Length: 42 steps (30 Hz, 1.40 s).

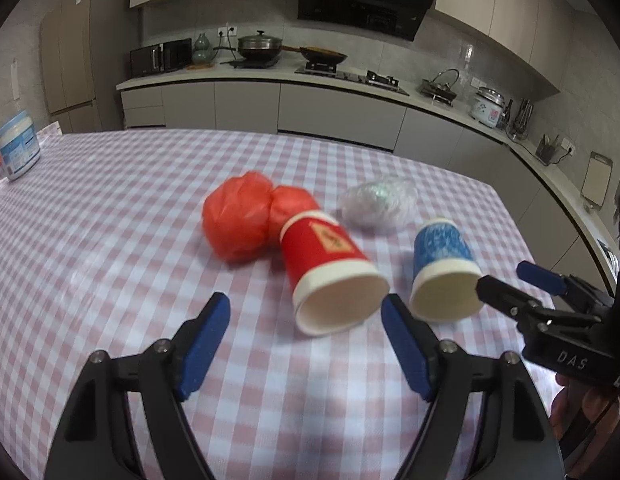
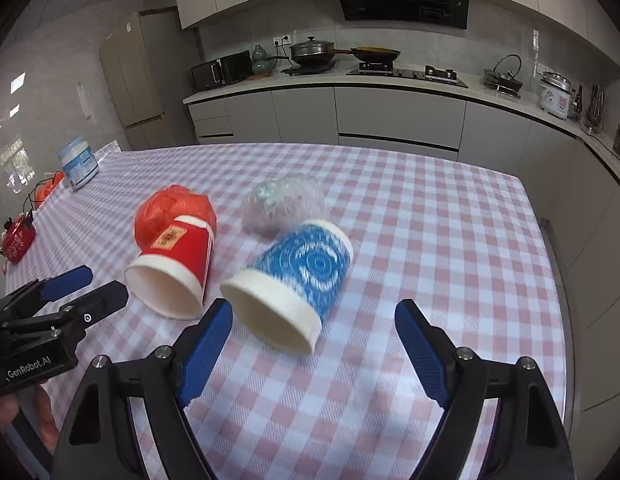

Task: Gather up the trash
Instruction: 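Grasp the blue-white paper cup with the right tool while the left tool grasps the red cup, then carry the red and blue-white cups with both tools over the trash bin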

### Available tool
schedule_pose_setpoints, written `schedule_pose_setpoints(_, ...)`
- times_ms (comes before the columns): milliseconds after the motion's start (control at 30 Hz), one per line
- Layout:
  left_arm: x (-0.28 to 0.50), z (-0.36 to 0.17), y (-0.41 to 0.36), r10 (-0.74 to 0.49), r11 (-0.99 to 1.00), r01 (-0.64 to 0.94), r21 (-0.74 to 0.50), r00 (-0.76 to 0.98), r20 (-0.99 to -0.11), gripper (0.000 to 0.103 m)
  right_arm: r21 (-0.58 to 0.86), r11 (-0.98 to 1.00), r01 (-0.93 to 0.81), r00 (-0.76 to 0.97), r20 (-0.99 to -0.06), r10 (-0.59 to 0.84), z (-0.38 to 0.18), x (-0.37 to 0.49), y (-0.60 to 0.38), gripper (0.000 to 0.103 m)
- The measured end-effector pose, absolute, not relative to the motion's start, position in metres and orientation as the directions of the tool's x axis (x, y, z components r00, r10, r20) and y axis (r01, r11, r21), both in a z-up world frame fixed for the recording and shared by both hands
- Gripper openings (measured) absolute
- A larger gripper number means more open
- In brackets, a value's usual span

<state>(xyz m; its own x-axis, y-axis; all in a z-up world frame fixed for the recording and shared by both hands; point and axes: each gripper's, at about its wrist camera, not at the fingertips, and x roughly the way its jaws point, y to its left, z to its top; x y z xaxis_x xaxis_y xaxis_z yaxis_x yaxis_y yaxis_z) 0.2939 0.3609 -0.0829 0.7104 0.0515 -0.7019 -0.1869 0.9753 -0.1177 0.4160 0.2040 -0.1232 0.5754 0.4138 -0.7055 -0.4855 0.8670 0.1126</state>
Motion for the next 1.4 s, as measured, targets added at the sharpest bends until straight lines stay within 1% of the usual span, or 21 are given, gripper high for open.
schedule_pose_setpoints(33,0.299,-0.084,0.36,0.052,0.977,-0.184,-0.111,0.704,-0.708,0.079,0.105,0.865,-0.49,0.569,-0.714,0.409,-0.126,0.421,0.207,0.085)
schedule_pose_setpoints(100,0.302,-0.087,0.359,0.048,0.978,-0.178,-0.109,0.698,-0.715,0.079,0.121,0.853,-0.508,0.54,-0.727,0.424,-0.131,0.428,0.209,0.081)
schedule_pose_setpoints(167,0.301,-0.092,0.36,0.048,0.979,-0.175,-0.104,0.695,-0.718,0.079,0.123,0.839,-0.531,0.525,-0.729,0.439,-0.135,0.429,0.21,0.075)
schedule_pose_setpoints(200,0.303,-0.095,0.36,0.043,0.979,-0.173,-0.106,0.689,-0.724,0.077,0.12,0.835,-0.537,0.518,-0.735,0.439,-0.138,0.429,0.211,0.071)
schedule_pose_setpoints(233,0.306,-0.1,0.361,0.032,0.98,-0.166,-0.11,0.679,-0.733,0.074,0.125,0.831,-0.541,0.508,-0.74,0.442,-0.141,0.43,0.211,0.06)
schedule_pose_setpoints(267,0.31,-0.105,0.361,0.031,0.981,-0.163,-0.106,0.668,-0.743,0.069,0.14,0.828,-0.543,0.489,-0.749,0.447,-0.146,0.434,0.212,0.054)
schedule_pose_setpoints(300,0.313,-0.109,0.361,0.024,0.981,-0.158,-0.109,0.662,-0.749,0.059,0.149,0.827,-0.542,0.479,-0.753,0.45,-0.15,0.435,0.211,0.038)
schedule_pose_setpoints(333,0.317,-0.114,0.362,0.013,0.981,-0.156,-0.117,0.654,-0.757,0.053,0.158,0.825,-0.542,0.472,-0.756,0.454,-0.153,0.437,0.21,0.023)
schedule_pose_setpoints(367,0.321,-0.119,0.364,0.006,0.98,-0.158,-0.124,0.64,-0.768,0.032,0.161,0.825,-0.541,0.469,-0.757,0.455,-0.155,0.438,0.21,0.013)
schedule_pose_setpoints(400,0.324,-0.123,0.367,-0.012,0.976,-0.161,-0.146,0.632,-0.775,0.008,0.167,0.825,-0.539,0.466,-0.758,0.457,-0.156,0.439,0.209,0.008)
schedule_pose_setpoints(433,0.325,-0.124,0.369,-0.022,0.973,-0.164,-0.161,0.632,-0.775,0.007,0.173,0.827,-0.535,0.466,-0.756,0.46,-0.157,0.44,0.207,0.004)
schedule_pose_setpoints(567,0.316,-0.121,0.375,-0.023,0.968,-0.172,-0.185,0.668,-0.743,0.004,0.181,0.834,-0.521,0.484,-0.742,0.464,-0.152,0.439,0.194,0.004)
schedule_pose_setpoints(833,0.283,-0.094,0.366,-0.01,0.974,-0.151,-0.168,0.713,-0.701,0.003,0.167,0.852,-0.496,0.529,-0.72,0.45,-0.133,0.422,0.168,0.004)
schedule_pose_setpoints(1400,0.193,-0.066,0.336,-0.044,0.981,-0.09,-0.171,0.758,-0.651,0.003,0.163,0.883,-0.439,0.598,-0.681,0.423,-0.102,0.306,0.117,0.004)
